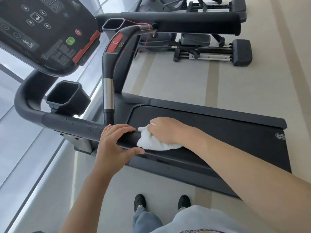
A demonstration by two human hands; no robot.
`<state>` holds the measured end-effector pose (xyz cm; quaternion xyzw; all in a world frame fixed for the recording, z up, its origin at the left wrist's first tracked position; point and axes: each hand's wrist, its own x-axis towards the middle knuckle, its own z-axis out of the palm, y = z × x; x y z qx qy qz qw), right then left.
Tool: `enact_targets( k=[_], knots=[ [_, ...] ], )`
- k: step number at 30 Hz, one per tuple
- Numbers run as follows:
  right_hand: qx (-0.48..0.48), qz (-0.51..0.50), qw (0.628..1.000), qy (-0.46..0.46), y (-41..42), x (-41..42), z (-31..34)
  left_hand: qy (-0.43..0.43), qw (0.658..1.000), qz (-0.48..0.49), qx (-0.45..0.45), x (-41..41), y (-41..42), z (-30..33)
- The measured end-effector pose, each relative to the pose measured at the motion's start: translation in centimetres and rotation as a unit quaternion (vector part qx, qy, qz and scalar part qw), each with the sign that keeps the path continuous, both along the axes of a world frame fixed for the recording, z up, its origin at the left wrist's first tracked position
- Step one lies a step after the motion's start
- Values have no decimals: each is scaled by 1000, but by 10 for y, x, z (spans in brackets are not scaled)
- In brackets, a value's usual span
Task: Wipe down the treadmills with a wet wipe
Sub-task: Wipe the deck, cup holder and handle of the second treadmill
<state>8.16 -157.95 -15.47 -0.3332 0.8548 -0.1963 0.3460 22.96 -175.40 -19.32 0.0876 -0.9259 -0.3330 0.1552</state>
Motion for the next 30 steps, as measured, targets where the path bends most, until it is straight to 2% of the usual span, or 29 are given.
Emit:
enact_targets(
  k=[6,11,18,24,30],
  knots=[
    [12,-40,995,93,68,10,1,13,1000,0,-6,3,1,-3],
    [35,-84,987,130,97,21,6,16,1000,4,-15,4,-4,-9],
    [22,-121,982,140,35,28,-3,-35,999,-27,-19,4,-14,-3],
    [-9,-109,974,197,-35,44,-3,-44,993,-98,-54,3,-34,9],
    [-44,-143,964,222,-38,52,-8,-44,992,-112,-38,8,-44,4]
  ],
)
